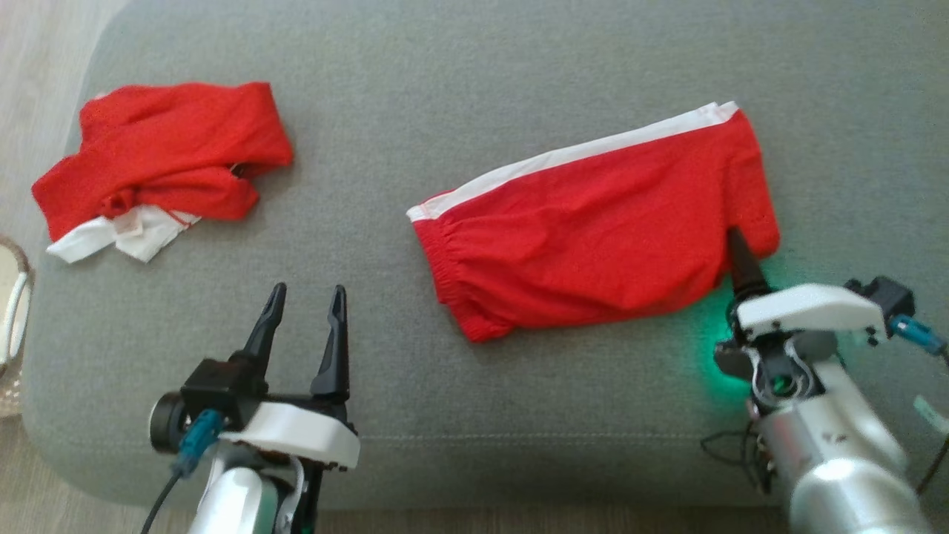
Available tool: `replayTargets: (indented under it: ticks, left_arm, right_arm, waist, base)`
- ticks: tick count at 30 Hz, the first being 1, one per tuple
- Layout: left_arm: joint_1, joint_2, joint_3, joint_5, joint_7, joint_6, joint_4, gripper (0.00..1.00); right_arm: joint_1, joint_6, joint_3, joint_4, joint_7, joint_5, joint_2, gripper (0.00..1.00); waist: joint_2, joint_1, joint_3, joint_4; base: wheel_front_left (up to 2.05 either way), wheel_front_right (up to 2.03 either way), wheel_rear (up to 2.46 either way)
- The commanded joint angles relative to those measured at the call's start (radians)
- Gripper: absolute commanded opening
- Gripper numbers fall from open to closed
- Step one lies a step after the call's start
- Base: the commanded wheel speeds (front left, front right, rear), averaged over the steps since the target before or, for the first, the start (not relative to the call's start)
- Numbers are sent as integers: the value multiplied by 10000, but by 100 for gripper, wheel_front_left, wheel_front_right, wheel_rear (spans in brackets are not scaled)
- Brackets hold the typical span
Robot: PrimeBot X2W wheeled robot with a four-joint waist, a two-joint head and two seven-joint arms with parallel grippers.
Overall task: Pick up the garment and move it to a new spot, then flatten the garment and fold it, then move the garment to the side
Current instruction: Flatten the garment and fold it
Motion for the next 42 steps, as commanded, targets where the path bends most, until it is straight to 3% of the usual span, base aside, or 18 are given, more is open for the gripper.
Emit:
replayTargets:
  ticks: [1,9,18,19,20,26,33,38,42]
  left_arm:
    - [-440,-6,219,33,-122,-9,-295,100]
    - [-724,-6,178,18,-122,-4,-341,100]
    - [-906,-6,190,-89,-122,9,-374,100]
    - [-927,-6,191,-109,-122,15,-372,100]
    - [-943,-6,193,-124,-122,22,-371,100]
    - [-940,-6,205,-33,-122,49,-317,100]
    - [-825,-6,330,-195,-122,84,-290,100]
    - [-784,-7,299,-268,-122,139,-291,100]
    - [-738,-7,274,-320,-122,182,-285,100]
  right_arm:
    - [-576,-2,315,216,-61,316,37,100]
    - [-1866,-2,835,2023,-186,822,37,100]
    - [-2636,-2,1560,2906,-109,933,37,100]
    - [-2702,-2,1633,2992,-125,939,37,60]
    - [-2768,-2,1689,3053,-205,933,37,0]
    - [-2994,-2,1801,3254,-803,749,-44,0]
    - [-3332,-2,1469,3592,-1227,207,-773,0]
    - [-3490,-2,7,3665,-1240,-1136,-2128,0]
    - [-3267,-2,-1135,3575,-1241,-2604,-2132,0]
  waist:
    - [0,0,282,275]
    - [0,0,638,596]
    - [0,0,849,714]
    - [0,0,859,721]
    - [0,0,864,723]
    - [0,0,739,646]
    - [0,0,464,435]
    - [0,0,299,334]
    - [0,0,186,273]
  base:
    - [0,0,0]
    - [0,0,0]
    - [0,0,0]
    - [0,0,0]
    - [0,0,0]
    - [0,0,0]
    - [0,0,0]
    - [0,0,0]
    - [0,0,0]
